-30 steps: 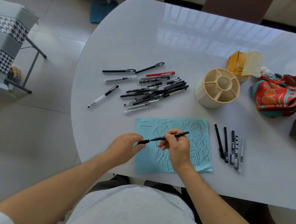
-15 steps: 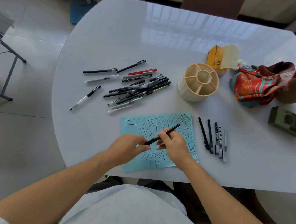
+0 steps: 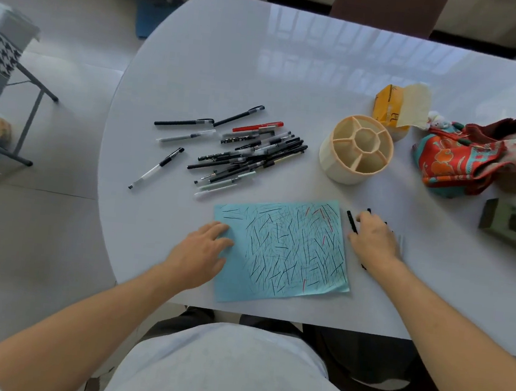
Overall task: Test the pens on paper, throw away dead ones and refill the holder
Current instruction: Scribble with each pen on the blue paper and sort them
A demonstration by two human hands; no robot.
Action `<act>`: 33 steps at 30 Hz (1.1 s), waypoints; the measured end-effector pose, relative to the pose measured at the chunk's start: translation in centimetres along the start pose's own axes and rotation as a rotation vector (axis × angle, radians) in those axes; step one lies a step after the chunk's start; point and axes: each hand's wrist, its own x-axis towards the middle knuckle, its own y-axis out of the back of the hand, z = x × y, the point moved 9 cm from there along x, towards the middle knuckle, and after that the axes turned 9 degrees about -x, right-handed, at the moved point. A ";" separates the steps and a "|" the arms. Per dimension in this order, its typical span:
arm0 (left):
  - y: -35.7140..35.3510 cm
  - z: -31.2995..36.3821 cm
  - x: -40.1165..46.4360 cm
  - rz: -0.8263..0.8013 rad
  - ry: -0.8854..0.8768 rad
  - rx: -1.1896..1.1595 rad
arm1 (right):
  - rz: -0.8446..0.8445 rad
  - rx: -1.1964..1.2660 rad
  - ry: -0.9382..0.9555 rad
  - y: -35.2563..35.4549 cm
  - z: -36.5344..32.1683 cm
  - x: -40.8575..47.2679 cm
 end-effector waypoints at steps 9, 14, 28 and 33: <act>0.1 -0.2 0.0 -0.039 0.061 -0.086 | 0.131 0.043 0.418 3.9 -18.9 4.8; -0.1 -0.4 -0.2 -0.077 0.102 -0.130 | 0.150 -0.210 0.469 3.0 -22.5 6.4; 4.4 0.4 1.0 0.236 0.157 -0.466 | 0.010 0.283 0.567 4.5 -14.6 -1.7; 4.3 4.0 2.3 -0.011 0.030 -0.453 | -0.219 0.632 0.520 2.9 -13.8 -7.2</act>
